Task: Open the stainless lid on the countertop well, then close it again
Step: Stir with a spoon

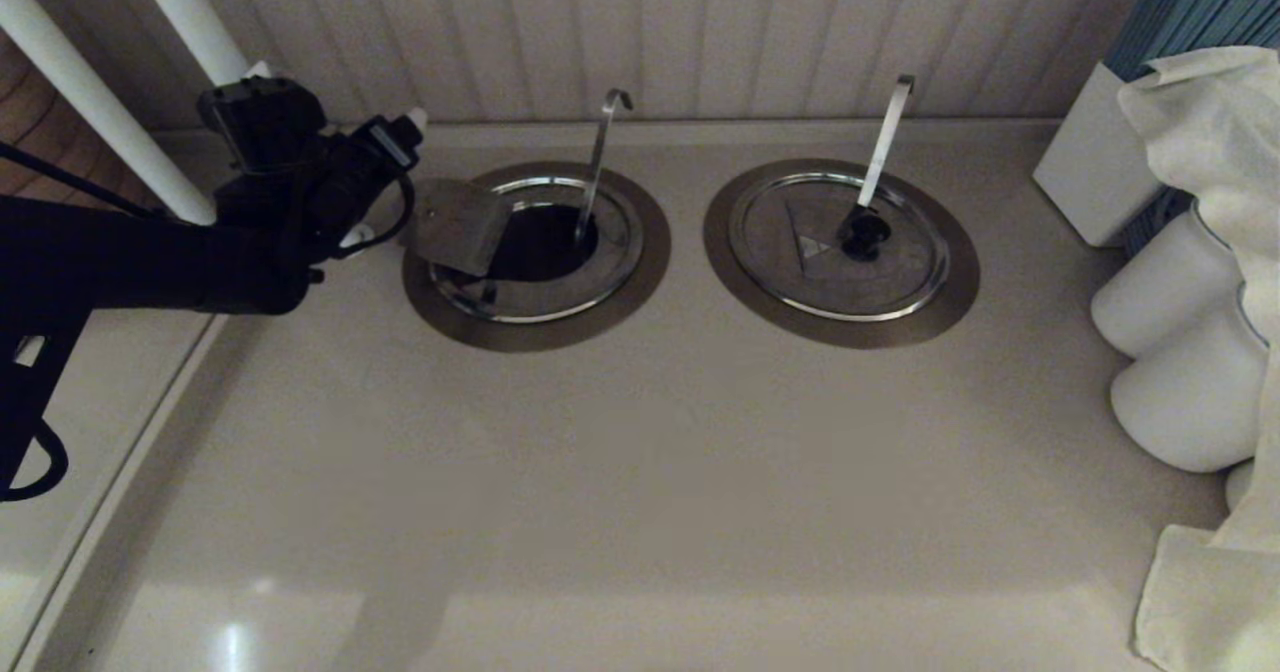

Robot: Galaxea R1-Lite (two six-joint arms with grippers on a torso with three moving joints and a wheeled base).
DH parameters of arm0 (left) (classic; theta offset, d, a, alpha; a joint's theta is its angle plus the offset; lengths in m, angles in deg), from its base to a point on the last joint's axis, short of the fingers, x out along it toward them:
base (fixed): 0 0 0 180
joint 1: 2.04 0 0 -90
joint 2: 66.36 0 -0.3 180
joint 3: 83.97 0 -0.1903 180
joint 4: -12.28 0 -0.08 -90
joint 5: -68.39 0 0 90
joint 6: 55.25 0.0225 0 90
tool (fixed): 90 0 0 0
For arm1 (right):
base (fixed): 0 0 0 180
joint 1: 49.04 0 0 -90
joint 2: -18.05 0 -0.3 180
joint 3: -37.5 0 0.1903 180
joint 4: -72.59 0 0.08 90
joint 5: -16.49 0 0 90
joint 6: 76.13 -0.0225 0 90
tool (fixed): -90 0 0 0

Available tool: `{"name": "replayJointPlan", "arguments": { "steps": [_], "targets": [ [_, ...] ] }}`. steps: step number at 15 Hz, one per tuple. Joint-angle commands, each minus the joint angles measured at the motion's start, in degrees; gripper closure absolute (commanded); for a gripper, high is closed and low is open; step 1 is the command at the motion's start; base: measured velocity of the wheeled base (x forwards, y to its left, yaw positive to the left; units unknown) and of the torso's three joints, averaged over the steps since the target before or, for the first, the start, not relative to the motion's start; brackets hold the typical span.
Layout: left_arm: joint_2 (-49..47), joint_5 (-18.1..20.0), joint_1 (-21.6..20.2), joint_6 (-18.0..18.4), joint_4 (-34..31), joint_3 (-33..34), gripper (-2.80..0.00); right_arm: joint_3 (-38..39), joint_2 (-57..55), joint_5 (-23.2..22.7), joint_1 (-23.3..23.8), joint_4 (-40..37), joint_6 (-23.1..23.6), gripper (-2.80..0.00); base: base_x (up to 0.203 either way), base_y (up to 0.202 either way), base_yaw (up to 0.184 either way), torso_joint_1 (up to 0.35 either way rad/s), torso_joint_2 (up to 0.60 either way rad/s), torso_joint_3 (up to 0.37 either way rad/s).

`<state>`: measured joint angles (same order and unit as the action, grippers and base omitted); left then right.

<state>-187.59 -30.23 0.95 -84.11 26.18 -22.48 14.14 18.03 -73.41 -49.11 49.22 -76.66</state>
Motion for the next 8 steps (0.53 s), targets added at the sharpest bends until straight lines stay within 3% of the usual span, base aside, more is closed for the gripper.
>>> {"name": "replayJointPlan", "arguments": {
  "steps": [1,4,5,7,8],
  "targets": [
    [0.2,-0.1,0.6,-0.1,0.4,-0.1,-2.80,0.0,0.0,0.0,0.0,0.0,0.0,0.00,0.000,0.000,0.000,0.000,0.00,0.000],
    [0.5,0.0,2.0,2.5,0.8,-0.3,-2.80,0.0,0.0,0.0,0.0,0.0,0.0,0.00,0.000,0.000,0.000,0.000,0.00,0.000],
    [0.4,0.2,4.3,6.6,1.2,-1.1,-2.80,0.0,0.0,0.0,0.0,0.0,0.0,0.00,0.000,0.000,0.000,0.000,0.00,0.000],
    [-0.3,-0.1,8.7,19.4,3.4,-0.1,-2.80,0.0,0.0,0.0,0.0,0.0,0.0,0.00,0.000,0.000,0.000,0.000,0.00,0.000],
    [-1.1,-0.3,10.7,23.3,7.9,1.7,-2.80,0.0,0.0,0.0,0.0,0.0,0.0,0.00,0.000,0.000,0.000,0.000,0.00,0.000]
  ]
}}
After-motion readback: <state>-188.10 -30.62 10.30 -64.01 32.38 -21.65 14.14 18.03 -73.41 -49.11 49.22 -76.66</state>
